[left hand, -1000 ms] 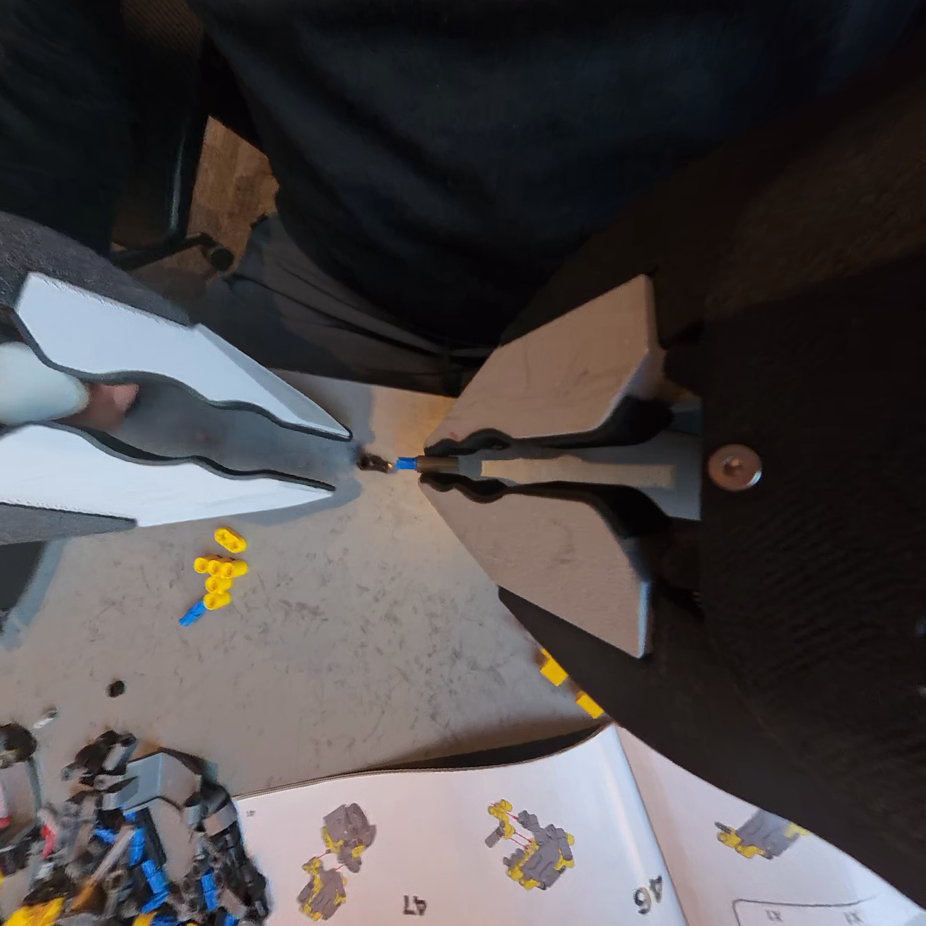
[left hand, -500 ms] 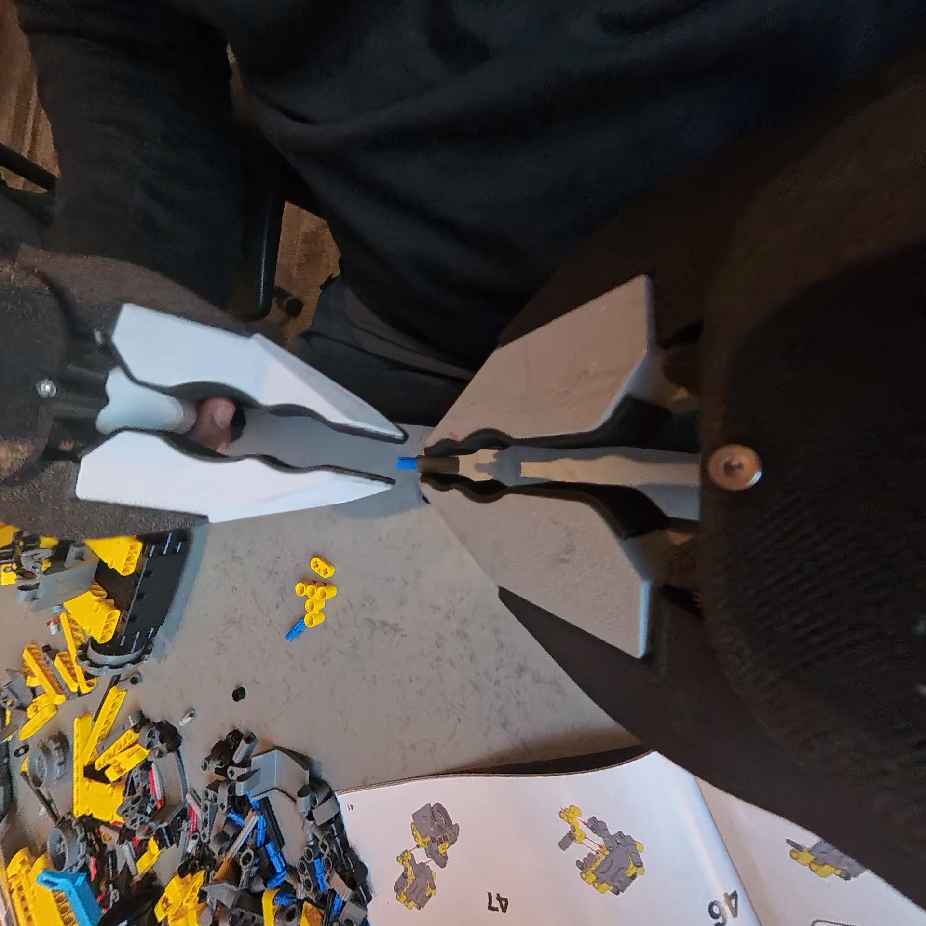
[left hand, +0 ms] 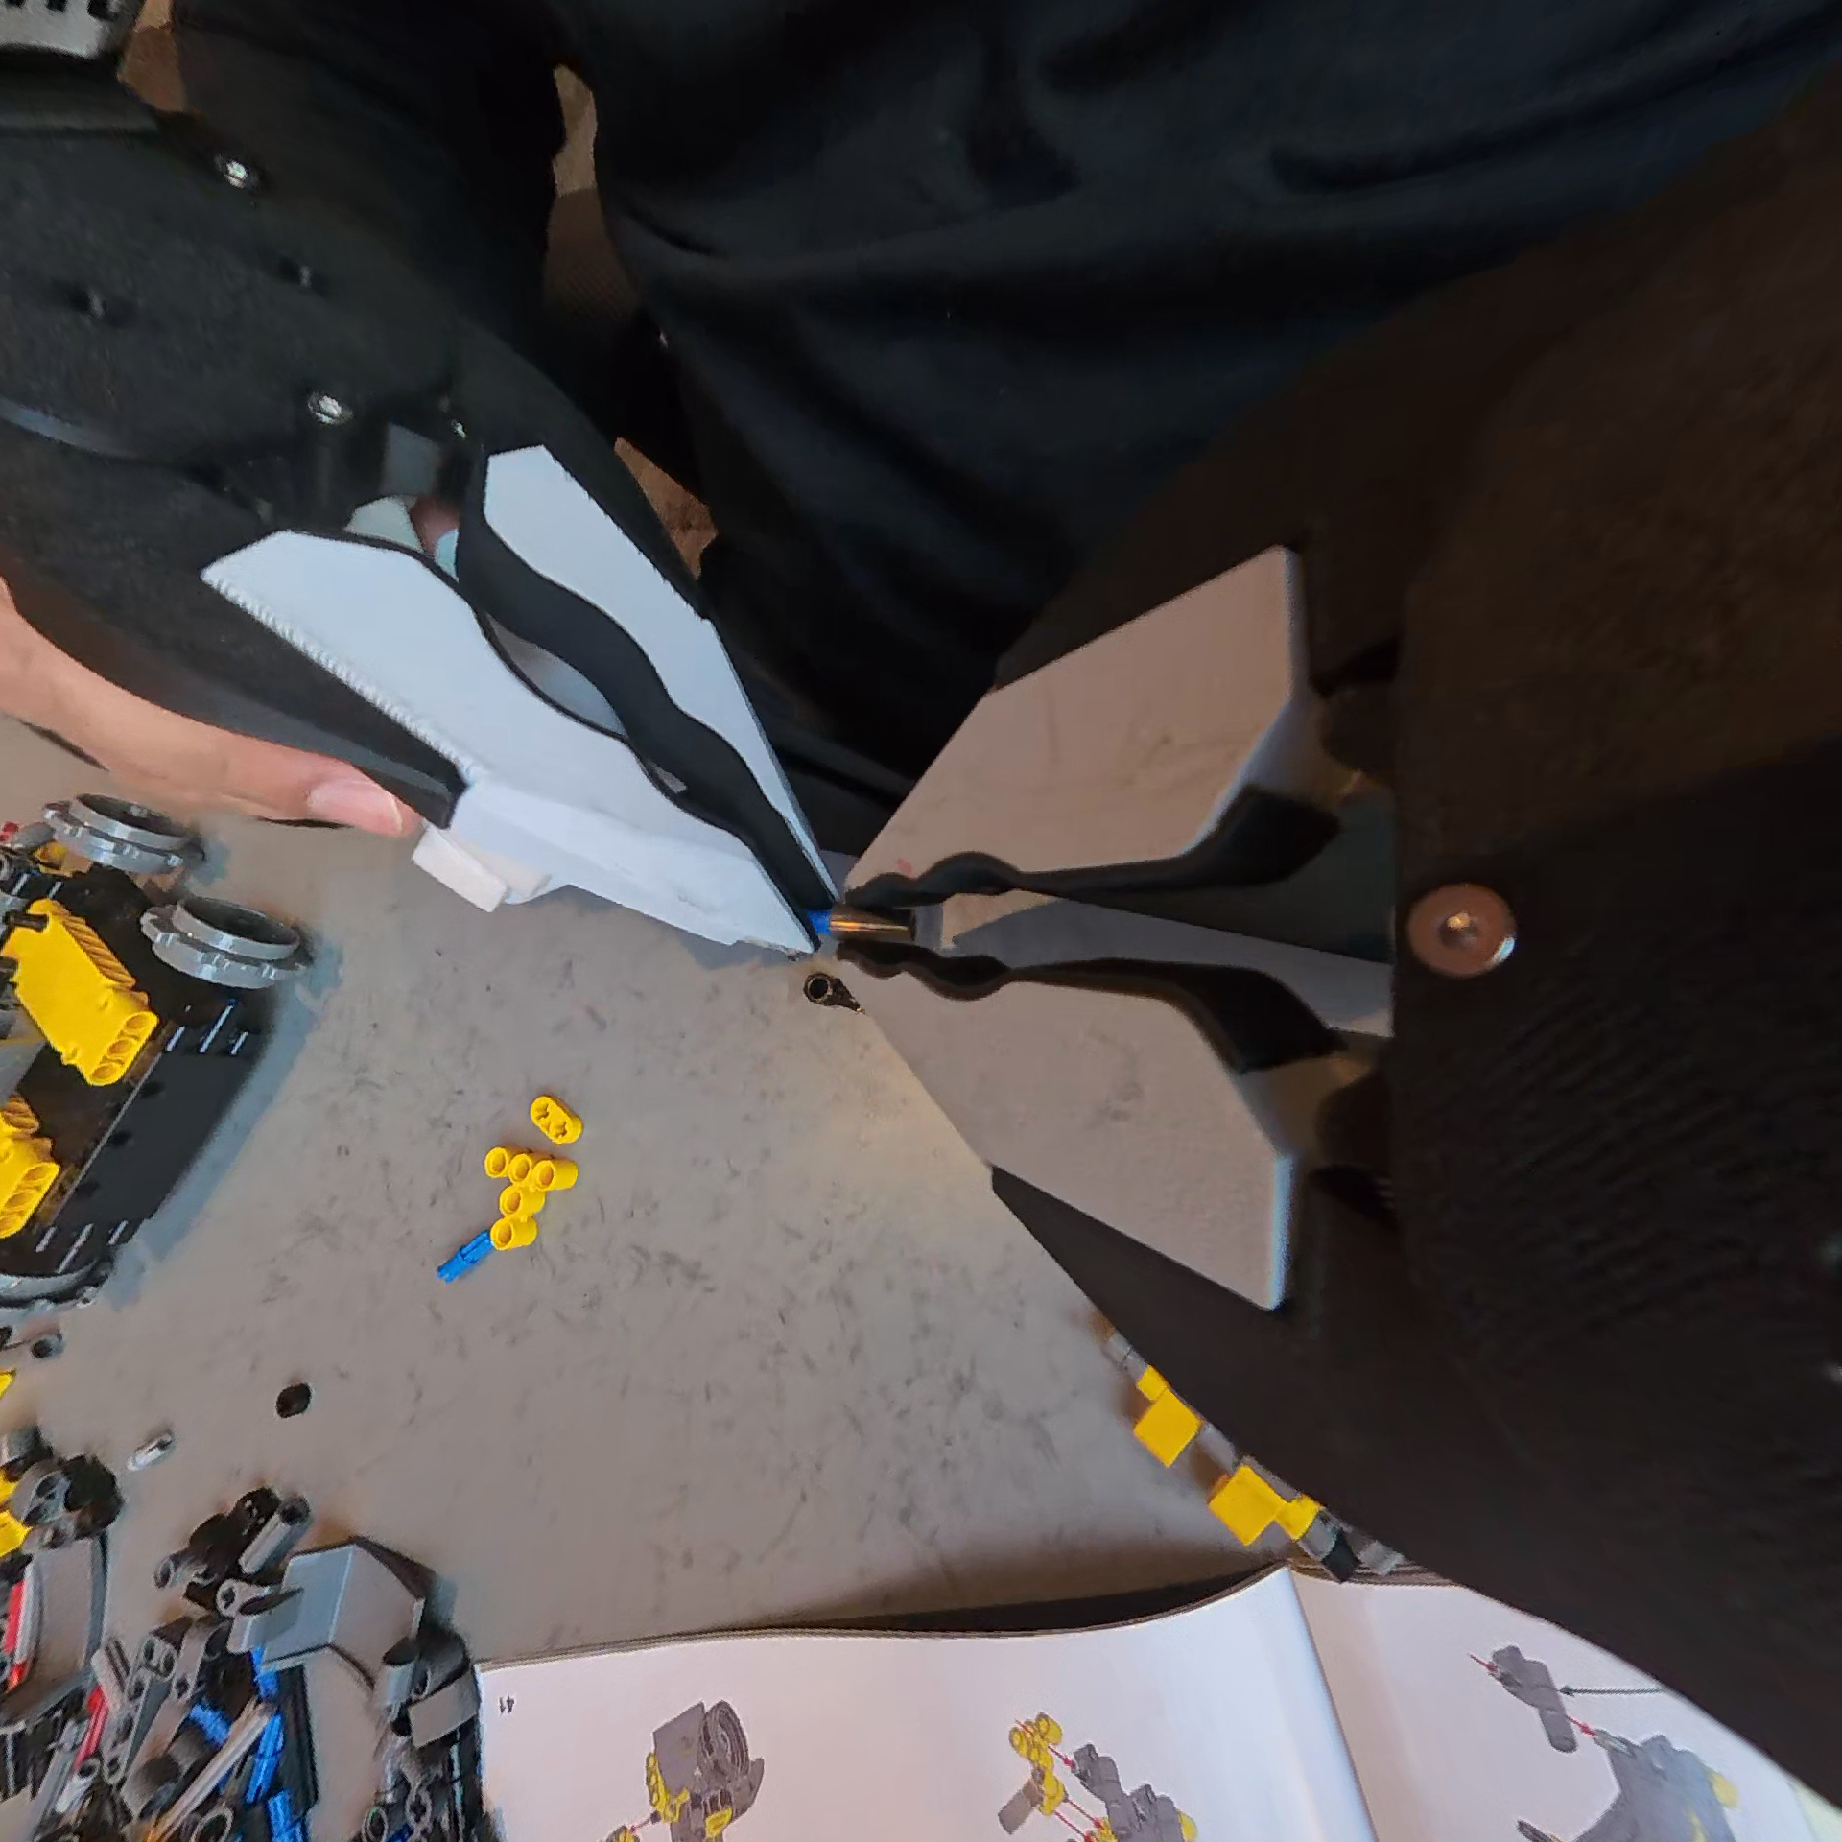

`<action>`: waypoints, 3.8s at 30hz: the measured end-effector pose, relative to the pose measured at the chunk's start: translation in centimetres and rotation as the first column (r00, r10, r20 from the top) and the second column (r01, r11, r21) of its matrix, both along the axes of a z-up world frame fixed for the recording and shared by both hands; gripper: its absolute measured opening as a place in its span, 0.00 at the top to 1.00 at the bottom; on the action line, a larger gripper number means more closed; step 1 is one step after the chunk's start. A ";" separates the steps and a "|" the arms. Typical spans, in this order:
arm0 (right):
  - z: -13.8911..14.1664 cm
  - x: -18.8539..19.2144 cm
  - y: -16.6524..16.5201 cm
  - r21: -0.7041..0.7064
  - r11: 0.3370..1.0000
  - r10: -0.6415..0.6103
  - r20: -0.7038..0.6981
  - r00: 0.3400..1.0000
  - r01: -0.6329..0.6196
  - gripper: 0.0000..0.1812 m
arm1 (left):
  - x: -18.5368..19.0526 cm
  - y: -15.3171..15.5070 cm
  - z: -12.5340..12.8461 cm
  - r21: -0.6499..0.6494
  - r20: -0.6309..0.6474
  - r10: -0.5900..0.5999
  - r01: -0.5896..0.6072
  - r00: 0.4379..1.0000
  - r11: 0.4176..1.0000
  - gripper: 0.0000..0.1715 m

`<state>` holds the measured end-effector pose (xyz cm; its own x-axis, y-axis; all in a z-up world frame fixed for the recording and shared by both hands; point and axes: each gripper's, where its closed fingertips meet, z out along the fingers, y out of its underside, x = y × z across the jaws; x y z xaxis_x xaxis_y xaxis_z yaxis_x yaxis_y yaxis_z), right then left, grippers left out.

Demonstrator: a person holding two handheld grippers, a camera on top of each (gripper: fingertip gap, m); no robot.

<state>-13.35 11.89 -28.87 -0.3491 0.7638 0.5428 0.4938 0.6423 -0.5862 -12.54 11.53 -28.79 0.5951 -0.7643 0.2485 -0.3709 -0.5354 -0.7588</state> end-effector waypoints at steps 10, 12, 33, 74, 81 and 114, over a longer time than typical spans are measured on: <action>0.3 -0.2 0.1 -0.036 0.999 -0.031 -0.073 0.997 0.028 0.98 | -0.2 0.2 0.7 -0.080 0.155 0.040 -0.028 0.987 0.996 0.98; 0.2 -0.3 0.2 -0.082 0.996 -0.042 -0.089 0.995 0.034 0.98 | -0.3 0.4 0.7 -0.069 0.147 0.047 -0.038 0.988 0.997 0.98; -1.0 -0.9 1.9 0.154 0.981 -0.106 -0.096 0.990 0.120 0.98 | -0.3 1.2 1.4 -0.255 0.318 0.157 -0.075 0.935 0.964 1.00; 4.0 0.5 0.3 -0.997 -0.066 -0.030 0.027 0.999 0.025 0.98 | -0.2 3.1 3.1 0.637 -0.411 0.210 0.114 0.887 0.763 0.75; 3.9 0.5 -0.1 -0.991 -0.126 0.006 0.044 0.999 0.044 0.98 | 0.3 2.6 3.1 0.643 -0.402 0.181 0.137 0.897 0.753 0.85; 3.0 -0.2 -0.3 -0.968 -0.231 0.013 0.095 0.995 0.096 0.97 | 0.6 2.4 2.5 0.535 -0.306 0.047 0.131 0.951 0.835 0.86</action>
<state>-13.54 11.64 -25.87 -0.2694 0.3472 -0.8983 0.5475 -0.7122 -0.4394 -11.93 13.89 -26.30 0.5354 -0.7461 -0.3958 -0.6360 -0.0478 -0.7702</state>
